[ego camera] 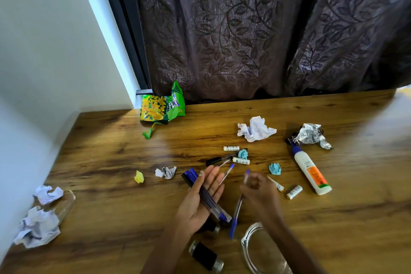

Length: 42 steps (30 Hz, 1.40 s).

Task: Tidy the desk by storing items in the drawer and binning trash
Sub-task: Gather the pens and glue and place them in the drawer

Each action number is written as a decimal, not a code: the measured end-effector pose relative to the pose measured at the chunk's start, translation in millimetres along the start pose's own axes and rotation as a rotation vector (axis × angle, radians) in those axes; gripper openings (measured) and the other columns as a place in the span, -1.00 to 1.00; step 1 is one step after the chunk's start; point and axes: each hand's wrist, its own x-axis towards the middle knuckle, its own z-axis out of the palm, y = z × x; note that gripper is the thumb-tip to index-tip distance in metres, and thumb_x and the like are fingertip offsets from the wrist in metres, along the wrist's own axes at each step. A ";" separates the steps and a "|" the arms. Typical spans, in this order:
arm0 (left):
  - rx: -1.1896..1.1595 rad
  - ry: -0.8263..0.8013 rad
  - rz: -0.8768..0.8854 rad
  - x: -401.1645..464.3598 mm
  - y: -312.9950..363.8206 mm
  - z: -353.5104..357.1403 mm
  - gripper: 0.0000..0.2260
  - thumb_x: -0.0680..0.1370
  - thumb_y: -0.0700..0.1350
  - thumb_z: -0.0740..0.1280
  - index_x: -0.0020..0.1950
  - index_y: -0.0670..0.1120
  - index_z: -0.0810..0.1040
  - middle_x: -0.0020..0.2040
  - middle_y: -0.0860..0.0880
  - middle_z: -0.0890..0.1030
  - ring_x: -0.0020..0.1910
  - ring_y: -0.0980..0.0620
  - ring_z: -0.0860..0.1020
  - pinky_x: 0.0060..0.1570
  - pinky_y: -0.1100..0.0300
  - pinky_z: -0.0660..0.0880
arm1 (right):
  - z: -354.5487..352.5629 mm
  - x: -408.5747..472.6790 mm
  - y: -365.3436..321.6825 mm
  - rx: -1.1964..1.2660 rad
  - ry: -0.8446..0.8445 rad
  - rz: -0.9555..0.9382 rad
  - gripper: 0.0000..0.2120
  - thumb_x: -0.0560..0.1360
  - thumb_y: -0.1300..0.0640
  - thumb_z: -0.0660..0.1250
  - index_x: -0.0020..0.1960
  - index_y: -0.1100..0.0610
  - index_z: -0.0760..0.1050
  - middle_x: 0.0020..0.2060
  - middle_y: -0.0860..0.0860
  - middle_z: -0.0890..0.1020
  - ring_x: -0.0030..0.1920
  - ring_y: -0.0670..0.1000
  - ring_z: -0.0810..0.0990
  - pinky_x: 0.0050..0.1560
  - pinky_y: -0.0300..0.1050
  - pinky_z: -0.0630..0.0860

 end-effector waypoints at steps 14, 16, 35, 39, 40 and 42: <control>-0.023 -0.027 -0.001 3.9 -6.5 1.5 -0.59 0.54 -0.03 0.18 0.31 -0.21 0.45 0.20 -0.18 0.60 0.08 -0.04 0.63 0.02 0.08 0.58 | 9.9 -26.4 -19.9 0.345 0.032 -0.224 -0.87 0.42 0.32 0.39 -0.07 0.16 0.55 -0.25 0.05 0.67 -0.30 -0.09 0.63 -0.32 -0.29 0.54; -0.032 -0.050 0.010 4.2 -4.7 0.9 -0.62 0.56 -0.03 0.15 0.31 -0.16 0.46 0.21 -0.12 0.60 0.08 0.00 0.64 0.00 0.12 0.58 | 20.4 -29.4 -10.3 0.240 -0.057 -0.179 -0.86 0.42 0.29 0.41 -0.08 0.09 0.57 -0.22 0.03 0.67 -0.23 -0.07 0.64 -0.23 -0.22 0.58; -0.057 0.079 0.047 0.6 12.7 -11.9 -0.69 0.54 -0.24 0.22 0.28 -0.11 0.51 0.17 -0.08 0.62 0.16 -0.07 0.55 0.27 0.01 0.37 | 23.2 38.0 13.9 -0.931 -0.201 -0.590 -0.68 0.60 0.00 0.12 0.34 -0.13 0.37 0.39 -0.10 0.26 0.40 -0.02 0.15 0.33 -0.07 0.17; -0.067 0.087 0.058 -0.2 13.5 -11.3 -0.67 0.52 -0.24 0.24 0.28 -0.12 0.51 0.16 -0.09 0.63 0.16 -0.07 0.56 0.23 0.03 0.40 | 18.4 36.5 21.3 -0.963 -0.175 -0.661 -0.78 0.57 0.01 0.19 0.18 -0.05 0.48 0.23 -0.07 0.44 0.31 0.02 0.32 0.20 -0.06 0.26; -0.071 0.092 0.061 0.0 13.3 -11.0 -0.65 0.49 -0.24 0.26 0.28 -0.12 0.51 0.14 -0.09 0.63 0.15 -0.07 0.57 0.20 0.04 0.42 | 17.3 36.7 23.6 -0.970 -0.146 -0.697 -0.83 0.53 0.02 0.26 0.10 -0.05 0.52 0.15 -0.07 0.51 0.25 0.04 0.40 0.15 -0.04 0.32; -0.086 0.091 0.062 -0.9 12.2 -9.6 -0.62 0.43 -0.24 0.29 0.26 -0.13 0.53 0.12 -0.10 0.65 0.08 -0.08 0.62 0.11 0.05 0.48 | 13.7 37.8 25.8 -0.939 -0.065 -0.686 -0.89 0.49 0.04 0.33 0.01 -0.05 0.54 0.03 -0.10 0.55 0.16 0.01 0.46 0.08 -0.03 0.37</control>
